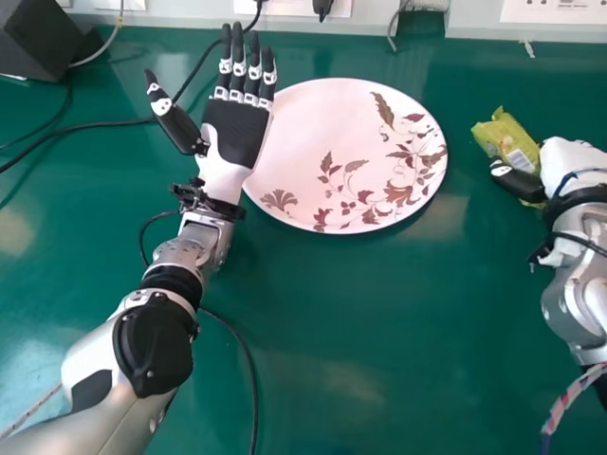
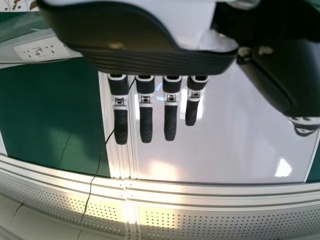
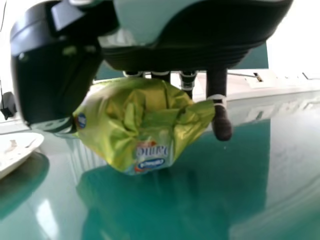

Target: Pick up biscuit and place it in the plate

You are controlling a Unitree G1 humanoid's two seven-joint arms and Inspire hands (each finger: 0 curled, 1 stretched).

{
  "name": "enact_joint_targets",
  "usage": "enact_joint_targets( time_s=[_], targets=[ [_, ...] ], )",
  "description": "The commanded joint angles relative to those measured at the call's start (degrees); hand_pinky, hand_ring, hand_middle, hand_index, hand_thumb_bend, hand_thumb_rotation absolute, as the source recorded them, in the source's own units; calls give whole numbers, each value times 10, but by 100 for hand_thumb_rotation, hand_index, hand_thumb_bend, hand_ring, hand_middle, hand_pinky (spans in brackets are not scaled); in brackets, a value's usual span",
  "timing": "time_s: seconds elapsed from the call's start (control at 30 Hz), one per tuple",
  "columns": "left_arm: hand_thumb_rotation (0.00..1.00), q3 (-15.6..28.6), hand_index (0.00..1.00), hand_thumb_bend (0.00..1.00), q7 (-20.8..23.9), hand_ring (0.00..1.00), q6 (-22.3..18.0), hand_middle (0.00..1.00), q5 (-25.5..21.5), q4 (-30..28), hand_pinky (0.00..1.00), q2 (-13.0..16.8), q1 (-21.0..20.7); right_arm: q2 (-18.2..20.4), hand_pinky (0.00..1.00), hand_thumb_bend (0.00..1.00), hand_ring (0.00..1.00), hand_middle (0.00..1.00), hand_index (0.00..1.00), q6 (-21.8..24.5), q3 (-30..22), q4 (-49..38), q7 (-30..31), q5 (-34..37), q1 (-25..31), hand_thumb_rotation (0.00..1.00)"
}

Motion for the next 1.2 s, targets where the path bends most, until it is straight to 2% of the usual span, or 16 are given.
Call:
enact_joint_targets(
  time_s=[0.0,0.83,1.17],
  targets=[
    [23,-6,94,95,2,81,-3,85,4,-6,69,-4,-5,-8,15,50,6,48,48,3,-7,-15,7,-6,10,0],
    [24,-10,93,95,3,81,-8,85,4,-12,72,-9,-9,-10,15,50,5,48,48,24,-31,-123,61,-54,31,0],
    [25,-13,91,98,2,78,-14,83,7,-11,67,-10,-9,-4,16,50,7,48,48,12,-53,-176,56,-74,56,0]
  ],
)
